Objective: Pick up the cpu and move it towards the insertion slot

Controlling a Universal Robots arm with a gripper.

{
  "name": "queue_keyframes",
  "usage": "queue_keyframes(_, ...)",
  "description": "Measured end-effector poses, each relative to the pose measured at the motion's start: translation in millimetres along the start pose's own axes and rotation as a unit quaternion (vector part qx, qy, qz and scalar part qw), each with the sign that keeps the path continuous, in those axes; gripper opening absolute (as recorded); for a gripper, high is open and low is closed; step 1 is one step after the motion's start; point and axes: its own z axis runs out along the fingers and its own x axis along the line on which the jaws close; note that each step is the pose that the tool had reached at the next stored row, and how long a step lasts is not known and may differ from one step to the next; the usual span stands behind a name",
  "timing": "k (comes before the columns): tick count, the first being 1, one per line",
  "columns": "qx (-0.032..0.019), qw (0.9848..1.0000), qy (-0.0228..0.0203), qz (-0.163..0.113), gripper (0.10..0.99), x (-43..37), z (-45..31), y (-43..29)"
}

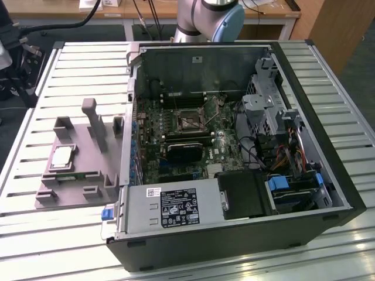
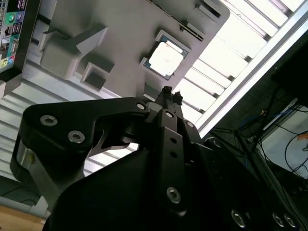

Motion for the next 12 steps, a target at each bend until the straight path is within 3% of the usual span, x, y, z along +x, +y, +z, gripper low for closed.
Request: queue_keyframes(12, 0.0, 1.0, -0.0002, 0.0, 0.102, 2.1, 21.5, -6.4)
